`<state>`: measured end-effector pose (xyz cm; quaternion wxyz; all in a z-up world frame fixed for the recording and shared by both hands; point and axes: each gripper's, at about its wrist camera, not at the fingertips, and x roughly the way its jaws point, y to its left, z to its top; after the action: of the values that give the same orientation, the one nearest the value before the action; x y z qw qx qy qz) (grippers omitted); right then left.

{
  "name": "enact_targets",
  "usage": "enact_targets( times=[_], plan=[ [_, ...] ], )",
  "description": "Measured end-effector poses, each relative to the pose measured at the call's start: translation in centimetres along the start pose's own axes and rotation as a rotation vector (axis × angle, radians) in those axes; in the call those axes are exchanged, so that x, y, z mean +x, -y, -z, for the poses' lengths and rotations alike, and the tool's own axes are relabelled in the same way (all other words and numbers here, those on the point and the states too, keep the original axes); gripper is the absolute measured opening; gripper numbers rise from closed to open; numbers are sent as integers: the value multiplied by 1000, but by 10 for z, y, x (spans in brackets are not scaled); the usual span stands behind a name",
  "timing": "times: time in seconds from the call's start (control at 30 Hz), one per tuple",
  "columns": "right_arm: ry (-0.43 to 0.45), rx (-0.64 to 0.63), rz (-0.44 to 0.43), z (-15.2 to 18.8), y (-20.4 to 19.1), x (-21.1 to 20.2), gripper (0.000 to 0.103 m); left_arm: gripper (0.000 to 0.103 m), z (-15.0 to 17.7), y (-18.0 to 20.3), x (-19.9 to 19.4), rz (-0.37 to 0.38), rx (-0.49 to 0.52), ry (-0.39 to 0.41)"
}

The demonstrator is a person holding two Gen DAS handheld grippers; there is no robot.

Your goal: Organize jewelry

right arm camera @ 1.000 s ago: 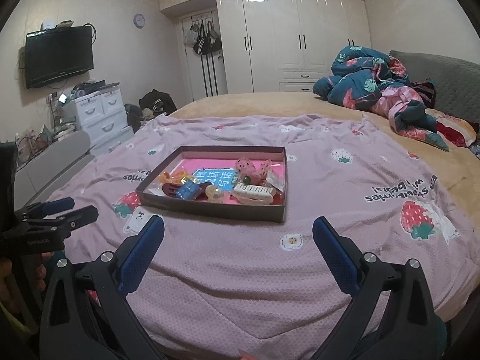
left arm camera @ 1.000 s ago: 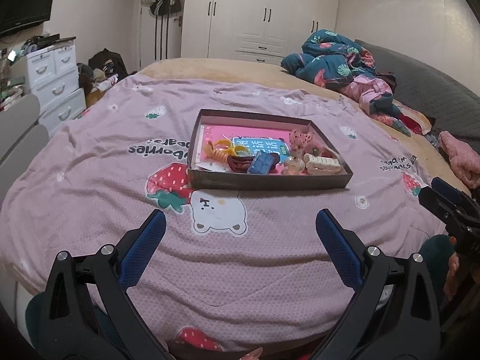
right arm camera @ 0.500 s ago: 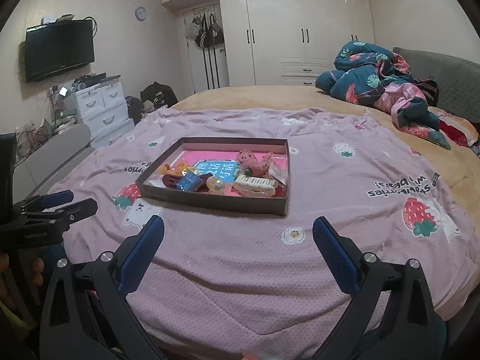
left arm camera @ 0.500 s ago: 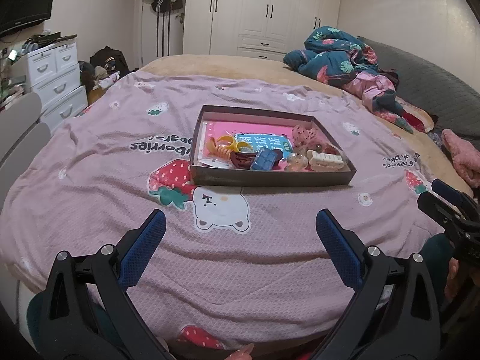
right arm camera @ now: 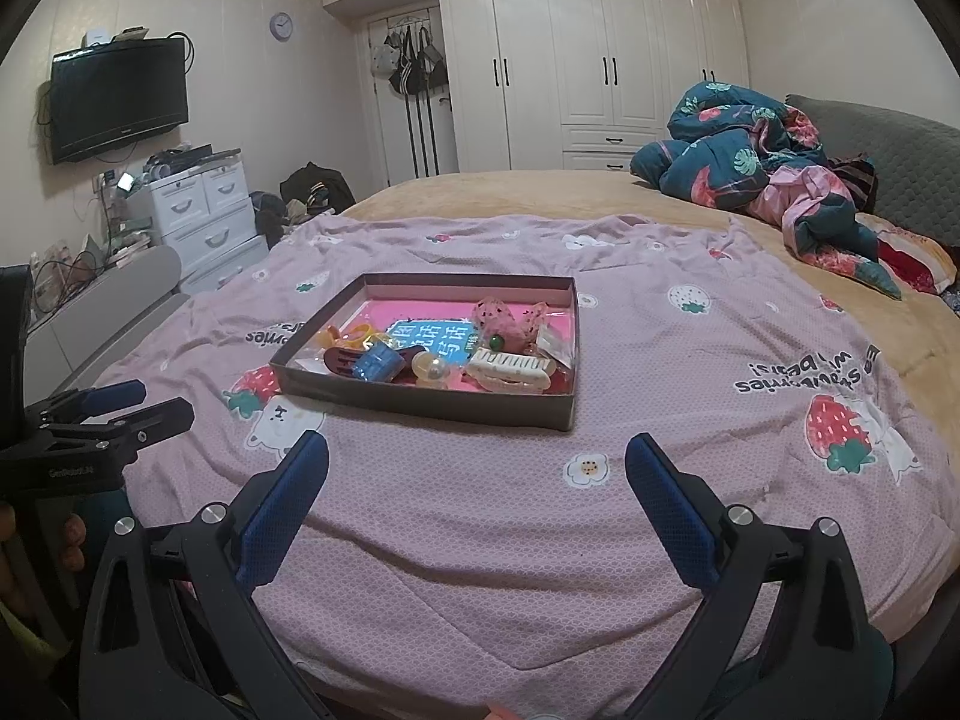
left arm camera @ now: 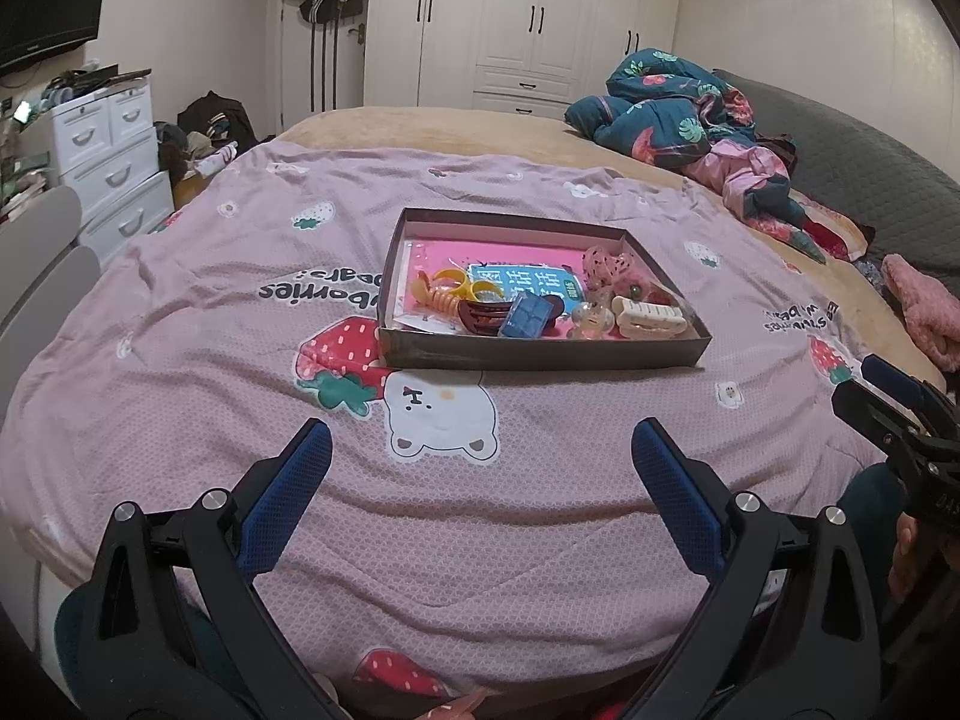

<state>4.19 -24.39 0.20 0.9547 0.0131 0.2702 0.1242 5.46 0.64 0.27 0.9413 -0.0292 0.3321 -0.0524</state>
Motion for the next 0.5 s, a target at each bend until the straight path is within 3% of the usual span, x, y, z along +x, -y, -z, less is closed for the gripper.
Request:
enact_targets(
  times=[0.5],
  plan=[
    [4, 1, 4, 0, 1, 0, 99, 94, -1, -1, 0, -1, -1, 0]
  ],
)
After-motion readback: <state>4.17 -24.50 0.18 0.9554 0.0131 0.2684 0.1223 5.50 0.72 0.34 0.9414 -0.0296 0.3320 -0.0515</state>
